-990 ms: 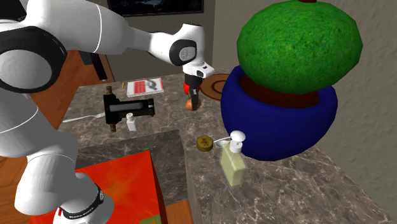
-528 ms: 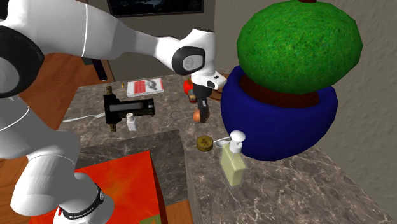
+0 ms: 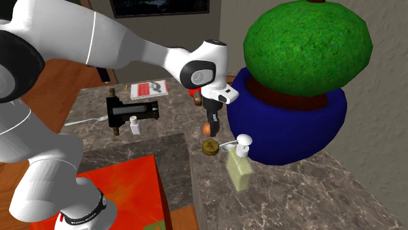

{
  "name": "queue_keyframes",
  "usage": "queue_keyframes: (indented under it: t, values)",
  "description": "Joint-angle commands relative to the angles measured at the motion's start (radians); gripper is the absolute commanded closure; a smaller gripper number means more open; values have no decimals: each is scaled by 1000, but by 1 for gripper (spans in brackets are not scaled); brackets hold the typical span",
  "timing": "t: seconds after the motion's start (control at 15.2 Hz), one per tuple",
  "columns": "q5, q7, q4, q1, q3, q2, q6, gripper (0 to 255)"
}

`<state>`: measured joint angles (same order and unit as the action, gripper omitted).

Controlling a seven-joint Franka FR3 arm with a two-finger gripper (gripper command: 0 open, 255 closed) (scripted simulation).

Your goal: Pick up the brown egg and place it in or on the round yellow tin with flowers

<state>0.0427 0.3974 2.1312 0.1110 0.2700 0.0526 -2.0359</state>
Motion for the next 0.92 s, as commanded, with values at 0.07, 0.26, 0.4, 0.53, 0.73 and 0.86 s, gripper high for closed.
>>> queue_keyframes:
  t: [0.07, 0.26, 0.4, 0.53, 0.73, 0.86]
  values:
    - [5, 4, 28, 1, 0, -14, -42, 255]
    - [12, 10, 50, 0, 1, -32, -82, 255]
    - [17, 14, 64, 0, 1, -45, -108, 255]
    - [19, 16, 70, 0, 1, -51, -119, 255]
    - [19, 16, 70, 0, 1, -51, -119, 255]
    - [19, 16, 70, 0, 1, -51, -119, 255]
